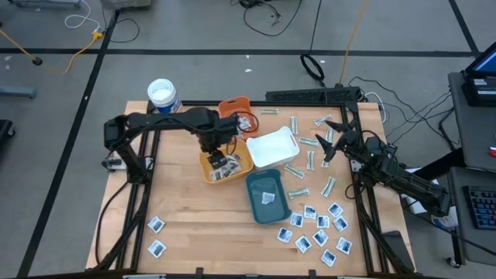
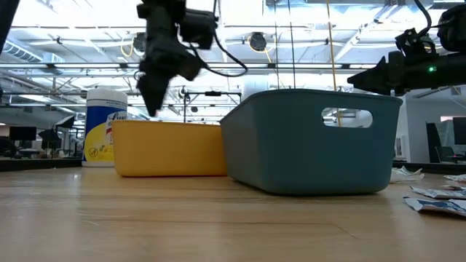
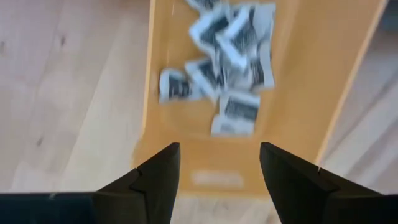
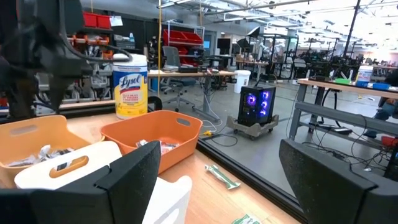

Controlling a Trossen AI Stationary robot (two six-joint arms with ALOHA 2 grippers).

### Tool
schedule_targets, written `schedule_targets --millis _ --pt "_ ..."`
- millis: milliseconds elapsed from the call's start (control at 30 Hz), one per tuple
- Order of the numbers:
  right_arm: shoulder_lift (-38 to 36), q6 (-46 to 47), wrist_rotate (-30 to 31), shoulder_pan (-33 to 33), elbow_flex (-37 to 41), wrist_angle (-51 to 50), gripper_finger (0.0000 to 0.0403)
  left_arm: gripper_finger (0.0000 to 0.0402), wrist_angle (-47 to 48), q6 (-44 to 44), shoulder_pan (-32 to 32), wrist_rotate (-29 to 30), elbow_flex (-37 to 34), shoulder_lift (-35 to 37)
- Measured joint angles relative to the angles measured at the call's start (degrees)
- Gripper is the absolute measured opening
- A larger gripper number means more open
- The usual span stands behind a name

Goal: Pick & Place First Aid Supplies
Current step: Put the black towelette pack into the yellow bin

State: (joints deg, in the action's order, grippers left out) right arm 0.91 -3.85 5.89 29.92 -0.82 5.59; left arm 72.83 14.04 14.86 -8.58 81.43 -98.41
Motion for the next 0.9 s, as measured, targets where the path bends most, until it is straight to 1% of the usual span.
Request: schedule_targets --millis 300,467,600,733,900 --pt "0.0 0.0 0.0 -0.01 0.0 -0.02 0.0322 0.0198 10.19 -0.04 -2.91 -0.07 -0.09 7.61" --pt "0.0 0.01 0.01 -0.01 0.0 -0.02 0.0322 0.0191 10.87 -0.67 -5.77 0.31 -1.64 10.51" --pt "0.0 0.01 0.0 -0.01 0.0 -0.02 0.0322 0.0191 10.57 -4.47 -11.57 0.94 -3.6 10.51" --pt "0.0 0.01 0.0 -0.01 0.0 -0.02 0.0322 0.0191 10.4 -8.96 -19.53 1.03 -6.32 10.54" --pt "0.0 0.01 0.0 0.0 0.0 -0.04 0.0322 0.0191 10.28 -9.84 -30.47 1.05 -9.53 10.51"
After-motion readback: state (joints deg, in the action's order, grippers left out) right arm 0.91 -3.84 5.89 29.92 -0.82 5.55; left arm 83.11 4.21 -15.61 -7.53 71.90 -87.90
